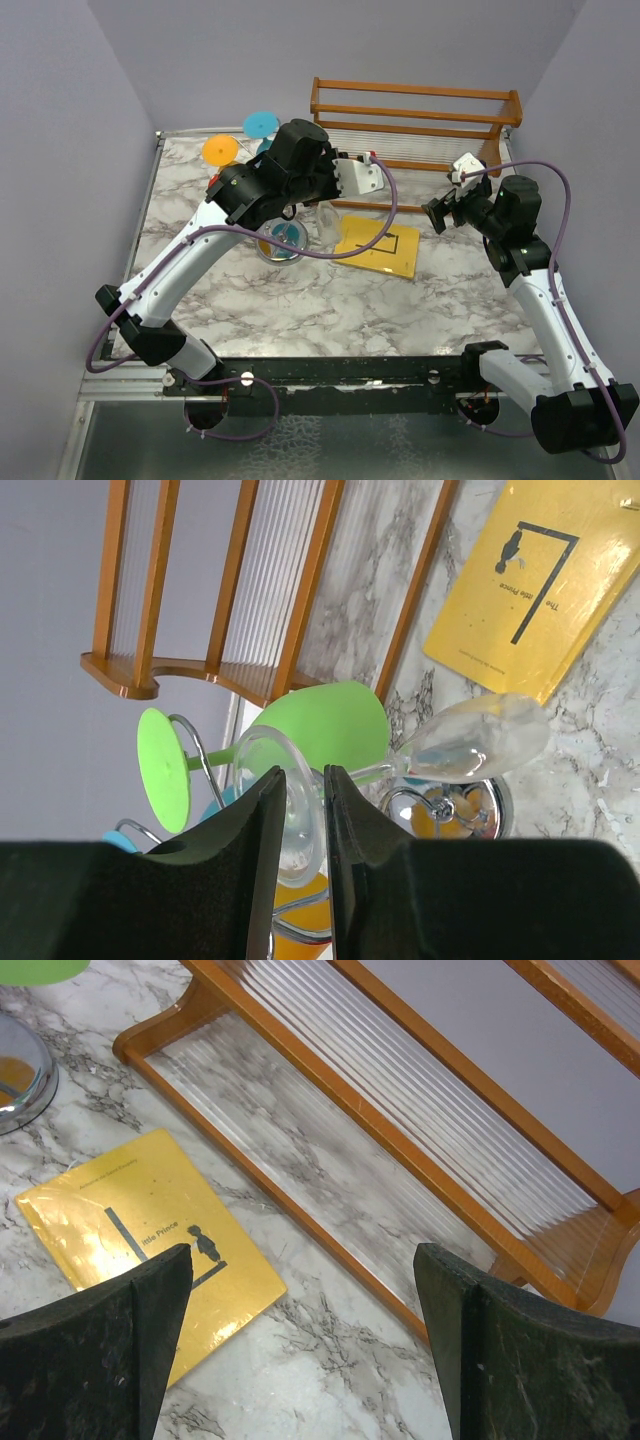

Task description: Place the wine glass upside down on the wine glass rack

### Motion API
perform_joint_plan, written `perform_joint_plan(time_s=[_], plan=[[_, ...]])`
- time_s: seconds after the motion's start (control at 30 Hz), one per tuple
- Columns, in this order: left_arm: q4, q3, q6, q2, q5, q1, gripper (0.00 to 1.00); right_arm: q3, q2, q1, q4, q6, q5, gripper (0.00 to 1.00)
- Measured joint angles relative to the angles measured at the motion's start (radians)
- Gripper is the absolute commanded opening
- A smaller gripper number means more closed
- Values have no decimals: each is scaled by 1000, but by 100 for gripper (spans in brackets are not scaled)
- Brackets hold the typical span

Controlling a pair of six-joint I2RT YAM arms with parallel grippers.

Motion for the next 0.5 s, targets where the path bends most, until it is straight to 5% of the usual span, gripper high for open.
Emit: perform_joint_plan(time_s=[0.27,0.5], plan=[[0,0,-27,0,22,0,29,0,0,-6,0,0,0,91],[11,0,-56,0,50,0,45,2,0,-6,-4,1,1,91]])
